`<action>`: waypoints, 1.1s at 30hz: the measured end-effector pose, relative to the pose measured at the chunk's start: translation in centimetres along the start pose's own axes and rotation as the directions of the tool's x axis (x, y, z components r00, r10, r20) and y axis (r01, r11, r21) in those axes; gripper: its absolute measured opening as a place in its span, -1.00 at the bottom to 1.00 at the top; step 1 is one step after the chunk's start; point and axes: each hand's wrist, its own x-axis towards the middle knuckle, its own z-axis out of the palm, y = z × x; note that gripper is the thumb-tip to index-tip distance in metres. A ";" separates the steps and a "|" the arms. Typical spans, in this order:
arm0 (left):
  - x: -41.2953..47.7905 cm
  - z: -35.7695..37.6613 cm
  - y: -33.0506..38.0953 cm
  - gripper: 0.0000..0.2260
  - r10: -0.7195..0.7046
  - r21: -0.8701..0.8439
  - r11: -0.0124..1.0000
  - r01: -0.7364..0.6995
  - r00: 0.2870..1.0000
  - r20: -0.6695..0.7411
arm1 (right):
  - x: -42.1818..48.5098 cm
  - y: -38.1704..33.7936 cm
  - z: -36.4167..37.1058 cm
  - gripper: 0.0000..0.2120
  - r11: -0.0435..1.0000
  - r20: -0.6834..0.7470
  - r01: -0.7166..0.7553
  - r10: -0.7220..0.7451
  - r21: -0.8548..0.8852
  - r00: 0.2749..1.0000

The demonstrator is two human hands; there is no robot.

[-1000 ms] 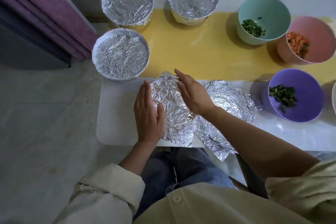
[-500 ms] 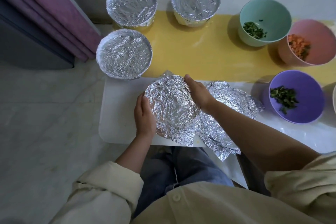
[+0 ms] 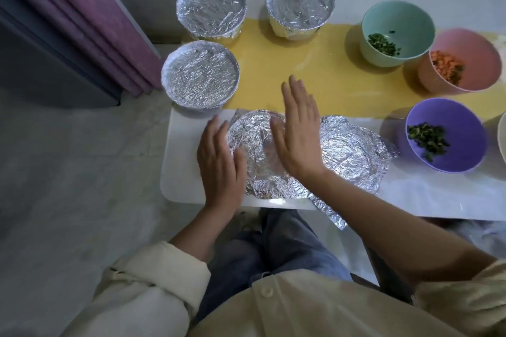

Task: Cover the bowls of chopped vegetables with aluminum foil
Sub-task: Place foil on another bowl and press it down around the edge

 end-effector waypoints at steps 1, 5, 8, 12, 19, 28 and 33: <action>0.7 0.0 0.2 -0.55 0.133 0.024 0.991 -0.135 0.989 0.059 | -1.3 -0.5 0.0 -0.46 0.997 0.044 0.061 -0.059 -0.037 0.997; 2.7 1.3 -0.8 -0.48 0.368 0.144 0.880 -0.452 0.843 0.392 | -4.6 -0.3 1.6 -0.39 0.987 0.182 0.052 -0.024 -0.152 0.983; 2.9 2.5 -2.3 -0.47 0.334 0.239 0.836 -0.494 0.803 0.494 | -4.9 0.9 3.0 -0.36 0.975 0.252 -0.045 0.101 -0.218 0.963; 2.9 2.9 -2.3 -0.46 0.289 0.270 0.852 -0.449 0.832 0.474 | -4.9 1.4 3.7 -0.36 0.961 0.230 -0.091 0.153 -0.262 0.961; 3.9 3.0 -2.7 -0.54 0.171 0.092 0.972 -0.218 0.916 0.362 | -4.6 1.7 4.1 -0.42 0.973 0.123 -0.222 0.228 -0.058 0.966; 4.6 2.8 -2.7 -0.68 -0.355 -0.395 0.756 0.522 0.834 0.422 | -4.4 1.7 3.1 -0.61 0.730 0.123 -0.515 0.521 0.449 0.845; 3.4 1.6 -2.7 -0.66 -0.321 -0.302 0.854 0.424 0.886 0.335 | -3.5 3.1 1.8 -0.56 0.638 0.284 -0.622 0.558 0.454 0.779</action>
